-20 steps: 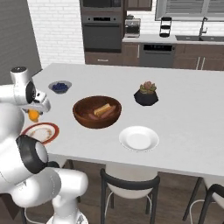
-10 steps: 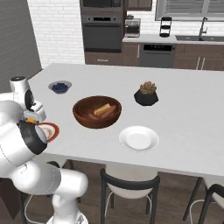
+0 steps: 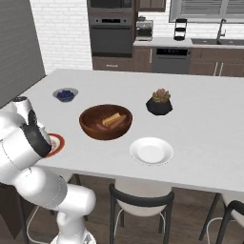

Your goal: Place one bun and one sausage from the bowl on each plate.

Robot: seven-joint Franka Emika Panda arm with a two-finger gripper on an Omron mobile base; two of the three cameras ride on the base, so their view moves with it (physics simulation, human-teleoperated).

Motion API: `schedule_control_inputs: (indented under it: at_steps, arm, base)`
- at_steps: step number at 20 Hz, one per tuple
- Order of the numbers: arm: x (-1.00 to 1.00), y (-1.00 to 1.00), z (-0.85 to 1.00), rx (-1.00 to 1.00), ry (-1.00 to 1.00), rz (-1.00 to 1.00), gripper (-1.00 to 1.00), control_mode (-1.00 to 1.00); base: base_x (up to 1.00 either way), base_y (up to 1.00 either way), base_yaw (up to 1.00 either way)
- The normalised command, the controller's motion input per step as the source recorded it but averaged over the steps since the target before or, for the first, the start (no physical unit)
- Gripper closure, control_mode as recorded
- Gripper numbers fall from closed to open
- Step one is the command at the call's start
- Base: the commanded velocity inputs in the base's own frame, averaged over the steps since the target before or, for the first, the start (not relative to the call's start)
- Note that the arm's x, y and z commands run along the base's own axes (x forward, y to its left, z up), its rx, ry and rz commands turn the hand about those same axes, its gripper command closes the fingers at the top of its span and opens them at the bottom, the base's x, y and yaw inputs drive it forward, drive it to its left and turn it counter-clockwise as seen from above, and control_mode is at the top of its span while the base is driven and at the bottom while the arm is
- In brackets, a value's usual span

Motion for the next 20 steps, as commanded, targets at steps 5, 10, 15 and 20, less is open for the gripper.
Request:
schedule_control_inputs:
  at_steps: [5, 10, 15, 20]
  arm:
    - [0.15, 0.27, -0.13, 0.0, 0.01, -0.1, 1.0, -1.0]
    - [0.34, 0.1, -0.04, 0.0, 0.0, -0.09, -1.0, -1.0]
    - [0.19, 0.0, -0.23, -0.02, 0.0, -0.06, -1.0, -1.0]
    - [-0.05, 0.0, -0.1, -0.01, -0.01, -0.03, -1.0, -1.0]
  base:
    - [0.0, 0.0, 0.0]
    - [0.0, 0.0, 0.0]
    - [0.0, 0.0, 0.0]
    - [0.0, 0.0, 0.0]
